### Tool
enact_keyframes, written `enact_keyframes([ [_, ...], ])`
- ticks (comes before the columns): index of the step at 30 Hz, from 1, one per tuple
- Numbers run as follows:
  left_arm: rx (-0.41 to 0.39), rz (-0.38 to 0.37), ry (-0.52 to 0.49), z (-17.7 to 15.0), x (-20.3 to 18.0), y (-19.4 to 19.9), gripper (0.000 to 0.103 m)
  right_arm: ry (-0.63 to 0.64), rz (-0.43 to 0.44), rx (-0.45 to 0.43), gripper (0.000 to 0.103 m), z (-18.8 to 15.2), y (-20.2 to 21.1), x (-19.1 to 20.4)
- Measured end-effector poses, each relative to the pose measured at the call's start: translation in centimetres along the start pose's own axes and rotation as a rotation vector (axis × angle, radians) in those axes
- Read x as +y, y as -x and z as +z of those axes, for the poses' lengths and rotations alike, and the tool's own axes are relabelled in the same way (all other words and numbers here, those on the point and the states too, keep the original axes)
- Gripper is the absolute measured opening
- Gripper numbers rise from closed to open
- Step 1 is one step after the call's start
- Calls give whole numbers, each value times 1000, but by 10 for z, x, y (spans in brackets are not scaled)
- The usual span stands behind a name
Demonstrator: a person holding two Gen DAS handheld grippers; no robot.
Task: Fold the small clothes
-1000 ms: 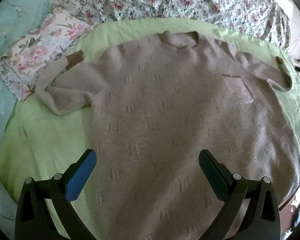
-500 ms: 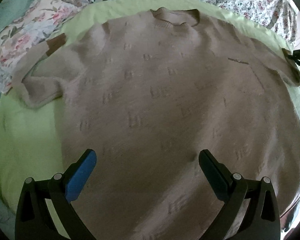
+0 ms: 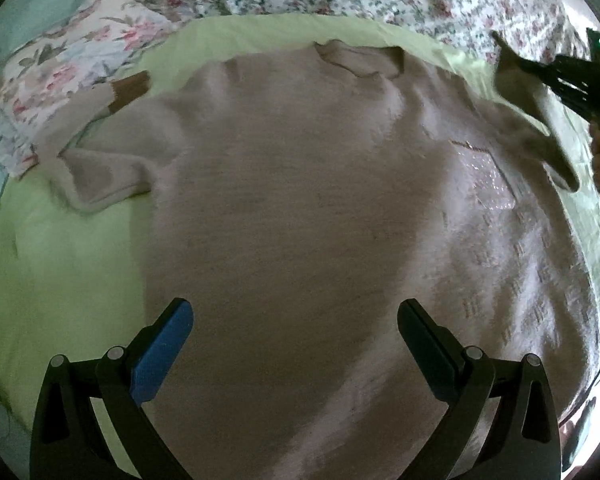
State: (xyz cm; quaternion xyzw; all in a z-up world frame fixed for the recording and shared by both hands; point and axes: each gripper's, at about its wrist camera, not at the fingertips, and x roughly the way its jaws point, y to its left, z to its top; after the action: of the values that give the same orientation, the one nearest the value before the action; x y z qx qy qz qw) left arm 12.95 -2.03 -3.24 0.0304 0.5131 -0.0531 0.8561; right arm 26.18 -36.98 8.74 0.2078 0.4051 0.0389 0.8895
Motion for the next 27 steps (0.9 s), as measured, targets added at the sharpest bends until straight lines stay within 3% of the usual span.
enact_keyframes([
  [3, -10, -1, 31, -2, 15, 3, 102, 87, 128, 46, 10, -29, -33, 74],
  [6, -14, -17, 76, -2, 33, 4, 102, 147, 194, 97, 10, -54, -61, 124],
  [11, -28, -53, 133, 1, 58, 4, 102, 204, 269, 211, 10, -96, -110, 177],
  [14, -44, -101, 168, 6, 70, 3, 102, 200, 288, 281, 10, -112, -132, 183],
  [18, -51, -173, 192, 23, 75, -8, 102, 156, 326, 349, 25, -126, -145, 177],
  [20, -55, -221, 203, 38, 75, -16, 102, 142, 320, 325, 41, -127, -135, 169],
  [21, -59, -242, 204, 46, 74, -21, 102, 134, 318, 306, 43, -127, -128, 164],
  [24, -64, -277, 198, 72, 67, -38, 102, 90, 290, 262, 45, -122, -103, 142],
  [27, -18, -292, 198, 101, 62, -72, 102, 31, 231, 223, 45, -122, -74, 108],
])
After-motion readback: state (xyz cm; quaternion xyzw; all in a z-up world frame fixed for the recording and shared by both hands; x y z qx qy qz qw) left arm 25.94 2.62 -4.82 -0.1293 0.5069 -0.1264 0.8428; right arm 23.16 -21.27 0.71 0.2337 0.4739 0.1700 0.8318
